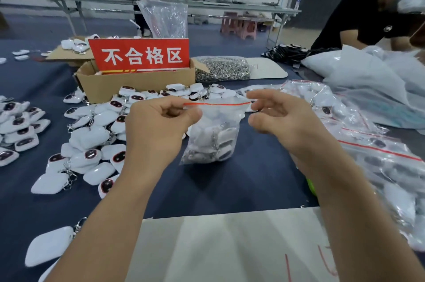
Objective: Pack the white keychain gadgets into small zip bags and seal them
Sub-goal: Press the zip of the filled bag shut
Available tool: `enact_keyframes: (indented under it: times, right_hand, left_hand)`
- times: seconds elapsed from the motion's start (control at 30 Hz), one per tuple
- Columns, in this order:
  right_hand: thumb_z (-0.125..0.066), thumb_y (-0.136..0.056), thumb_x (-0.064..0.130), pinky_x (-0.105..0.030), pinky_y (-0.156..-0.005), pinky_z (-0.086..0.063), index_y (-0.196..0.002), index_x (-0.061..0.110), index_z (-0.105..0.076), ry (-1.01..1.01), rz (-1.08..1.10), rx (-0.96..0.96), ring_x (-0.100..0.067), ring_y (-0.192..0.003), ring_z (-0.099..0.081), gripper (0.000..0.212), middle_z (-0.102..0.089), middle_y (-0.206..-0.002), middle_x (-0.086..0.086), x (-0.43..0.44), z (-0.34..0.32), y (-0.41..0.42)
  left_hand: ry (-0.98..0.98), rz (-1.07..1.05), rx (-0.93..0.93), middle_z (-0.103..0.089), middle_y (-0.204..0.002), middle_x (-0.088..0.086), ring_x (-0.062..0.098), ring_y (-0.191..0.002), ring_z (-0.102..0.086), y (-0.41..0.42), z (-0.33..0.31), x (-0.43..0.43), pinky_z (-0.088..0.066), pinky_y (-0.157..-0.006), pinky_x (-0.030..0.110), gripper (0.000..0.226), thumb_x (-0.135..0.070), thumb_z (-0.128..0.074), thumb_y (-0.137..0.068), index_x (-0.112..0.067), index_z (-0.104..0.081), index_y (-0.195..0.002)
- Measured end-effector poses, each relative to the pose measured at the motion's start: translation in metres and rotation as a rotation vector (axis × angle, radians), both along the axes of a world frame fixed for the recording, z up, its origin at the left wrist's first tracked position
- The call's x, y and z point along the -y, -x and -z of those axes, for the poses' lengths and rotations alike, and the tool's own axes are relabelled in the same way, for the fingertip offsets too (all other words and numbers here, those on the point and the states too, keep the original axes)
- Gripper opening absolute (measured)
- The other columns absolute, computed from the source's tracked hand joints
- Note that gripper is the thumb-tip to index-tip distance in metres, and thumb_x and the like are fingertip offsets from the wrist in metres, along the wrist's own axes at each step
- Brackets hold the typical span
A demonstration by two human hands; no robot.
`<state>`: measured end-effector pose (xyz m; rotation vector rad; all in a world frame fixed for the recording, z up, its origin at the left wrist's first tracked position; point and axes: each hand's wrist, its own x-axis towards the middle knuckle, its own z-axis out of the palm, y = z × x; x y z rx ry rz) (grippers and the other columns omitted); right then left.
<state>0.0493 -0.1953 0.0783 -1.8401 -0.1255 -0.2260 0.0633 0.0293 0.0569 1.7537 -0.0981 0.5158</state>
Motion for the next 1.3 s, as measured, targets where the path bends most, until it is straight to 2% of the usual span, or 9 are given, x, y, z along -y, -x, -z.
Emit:
enact_keyframes:
  times: [0.07, 0.13, 0.2, 0.27, 0.47, 0.73, 0.97, 1.2, 1.3]
  right_hand:
    - [-0.081, -0.078, 0.011, -0.037, -0.083, -0.054, -0.113, 0.036, -0.070, -0.013, 0.037, -0.049, -0.013, -0.083, -0.061, 0.044, -0.066, -0.100, 0.004, 0.001, 0.008, -0.005]
    - [-0.076, -0.086, 0.004, -0.037, -0.081, -0.054, -0.109, 0.026, -0.071, -0.047, 0.052, -0.097, -0.014, -0.079, -0.062, 0.031, -0.071, -0.088, 0.004, -0.004, 0.014, -0.010]
    - [-0.073, -0.089, 0.004, -0.026, -0.070, -0.051, -0.095, 0.015, -0.071, -0.138, 0.048, -0.113, -0.013, -0.069, -0.060, 0.013, -0.071, -0.075, 0.000, -0.010, 0.018, -0.015]
    - [-0.071, -0.092, 0.003, -0.018, -0.063, -0.048, -0.087, 0.012, -0.072, -0.236, 0.061, -0.087, -0.010, -0.063, -0.058, 0.010, -0.070, -0.070, 0.000, -0.013, 0.023, -0.019]
    - [-0.070, -0.094, 0.000, -0.015, -0.069, -0.052, -0.085, 0.017, -0.076, -0.340, -0.008, -0.020, -0.003, -0.069, -0.065, 0.020, -0.077, -0.077, 0.003, -0.020, 0.026, -0.018]
    - [-0.074, -0.093, 0.006, -0.016, -0.063, -0.050, -0.073, 0.017, -0.075, -0.304, 0.065, 0.154, -0.006, -0.058, -0.062, 0.023, -0.072, -0.063, 0.002, -0.022, 0.014, -0.013]
    - [-0.071, -0.093, 0.001, -0.017, -0.061, -0.048, -0.067, 0.012, -0.069, -0.287, 0.097, 0.107, -0.007, -0.055, -0.056, 0.028, -0.068, -0.058, 0.002, -0.024, 0.022, -0.015]
    - [-0.067, -0.094, -0.002, -0.015, -0.064, -0.047, -0.074, 0.009, -0.068, -0.327, 0.022, 0.077, -0.007, -0.060, -0.056, 0.023, -0.065, -0.064, 0.002, -0.026, 0.024, -0.016]
    - [-0.071, -0.091, -0.004, -0.017, -0.064, -0.053, -0.072, 0.017, -0.075, -0.366, -0.053, 0.029, -0.007, -0.064, -0.066, 0.028, -0.073, -0.070, 0.002, -0.028, 0.026, -0.013]
  left_hand:
    - [0.023, 0.003, 0.006, -0.073, -0.066, -0.009, 0.006, -0.054, -0.060, -0.002, 0.002, -0.002, -0.051, -0.058, 0.022, 0.021, -0.028, -0.086, -0.077, -0.047, -0.079, -0.077]
    - [0.051, 0.005, 0.005, -0.074, -0.069, -0.009, 0.005, -0.057, -0.061, -0.002, 0.005, -0.003, -0.052, -0.059, 0.021, 0.019, -0.029, -0.086, -0.076, -0.047, -0.079, -0.078]
    - [0.077, 0.002, -0.005, -0.075, -0.072, -0.009, 0.003, -0.061, -0.061, -0.003, 0.007, -0.003, -0.052, -0.061, 0.018, 0.018, -0.029, -0.086, -0.075, -0.045, -0.079, -0.078]
    - [0.116, 0.013, -0.018, -0.077, -0.075, -0.009, 0.003, -0.065, -0.062, -0.005, 0.007, -0.004, -0.049, -0.063, 0.014, 0.019, -0.025, -0.087, -0.075, -0.043, -0.081, -0.078]
    - [0.220, 0.103, -0.039, -0.080, -0.084, -0.006, 0.006, -0.082, -0.074, -0.004, 0.006, -0.004, -0.053, -0.075, 0.013, 0.021, -0.010, -0.085, -0.079, -0.031, -0.083, -0.077]
    - [0.116, 0.063, -0.003, -0.079, -0.078, -0.008, 0.006, -0.075, -0.074, -0.002, -0.004, -0.012, -0.054, -0.072, 0.014, 0.014, -0.018, -0.086, -0.080, -0.031, -0.082, -0.078]
    - [0.084, 0.039, -0.047, -0.075, -0.068, -0.011, -0.004, -0.063, -0.066, -0.003, 0.005, -0.003, -0.047, -0.068, 0.006, 0.021, -0.015, -0.081, -0.084, -0.033, -0.078, -0.075]
    - [0.287, 0.139, -0.133, -0.074, -0.070, -0.006, 0.003, -0.070, -0.066, -0.003, 0.011, 0.005, -0.048, -0.069, 0.007, 0.024, -0.011, -0.078, -0.087, -0.026, -0.079, -0.069]
    - [0.380, 0.186, -0.179, -0.075, -0.075, -0.004, 0.010, -0.075, -0.067, 0.000, 0.016, 0.011, -0.054, -0.078, 0.021, 0.019, -0.008, -0.079, -0.083, -0.023, -0.081, -0.072]
